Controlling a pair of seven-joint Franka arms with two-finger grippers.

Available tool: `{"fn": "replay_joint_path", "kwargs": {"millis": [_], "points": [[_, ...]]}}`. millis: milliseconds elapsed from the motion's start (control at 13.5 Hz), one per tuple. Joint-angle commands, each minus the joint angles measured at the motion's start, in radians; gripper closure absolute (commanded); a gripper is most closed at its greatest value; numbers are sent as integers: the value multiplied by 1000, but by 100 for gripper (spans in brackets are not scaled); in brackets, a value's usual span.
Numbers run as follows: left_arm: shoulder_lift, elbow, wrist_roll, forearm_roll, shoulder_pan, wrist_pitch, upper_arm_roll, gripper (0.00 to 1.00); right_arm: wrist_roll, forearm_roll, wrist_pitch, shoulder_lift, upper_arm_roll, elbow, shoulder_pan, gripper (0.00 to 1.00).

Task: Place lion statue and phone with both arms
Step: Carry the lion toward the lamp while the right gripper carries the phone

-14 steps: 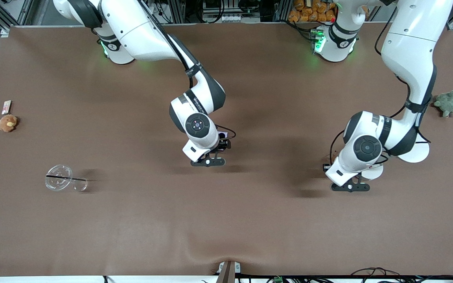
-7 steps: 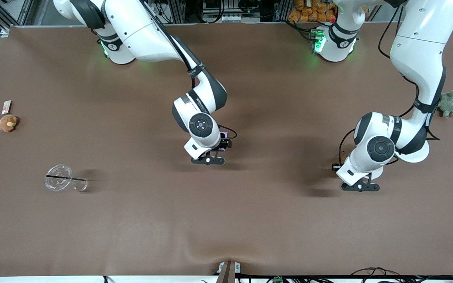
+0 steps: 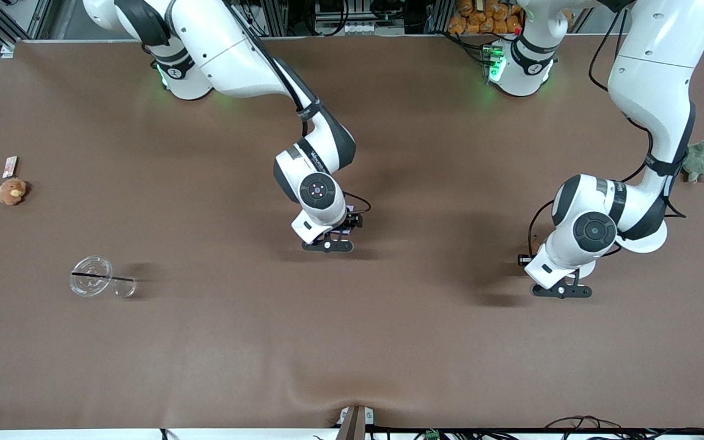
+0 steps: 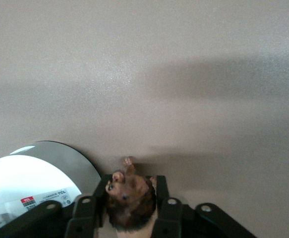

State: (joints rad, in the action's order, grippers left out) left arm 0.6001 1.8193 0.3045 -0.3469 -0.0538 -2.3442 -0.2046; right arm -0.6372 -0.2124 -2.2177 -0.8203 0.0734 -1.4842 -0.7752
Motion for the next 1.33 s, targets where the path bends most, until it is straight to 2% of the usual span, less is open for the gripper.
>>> {"fn": "replay_joint_path", "kwargs": {"millis": [0,369,443,517,591,665,960,1256], "points": [[-25,20,-1,-7,-15,-15,-18,0,-16,-7,-19,-10,3,-4,-10,0],[-69,12,8,2,-14,8,-48,0,-15,-5,-23,-16,3,-17,-19,0],[-88,12,8,2,-14,23,-50,0,-15,-5,-25,-14,3,-24,-27,12],[-103,9,8,3,-15,40,-65,0,-15,-5,-22,-13,3,-24,-32,63],[-117,2,8,14,-15,60,-76,0,-16,-5,-23,-14,3,-25,-33,85],[-128,-12,8,34,-15,92,-81,0,-15,-5,-23,-11,3,-25,-33,88],[-160,-74,8,60,-14,190,-128,0,-30,-2,-10,38,23,-22,2,91],[-200,-92,10,137,-11,215,-162,0,-12,8,50,111,196,-10,14,91]]}}
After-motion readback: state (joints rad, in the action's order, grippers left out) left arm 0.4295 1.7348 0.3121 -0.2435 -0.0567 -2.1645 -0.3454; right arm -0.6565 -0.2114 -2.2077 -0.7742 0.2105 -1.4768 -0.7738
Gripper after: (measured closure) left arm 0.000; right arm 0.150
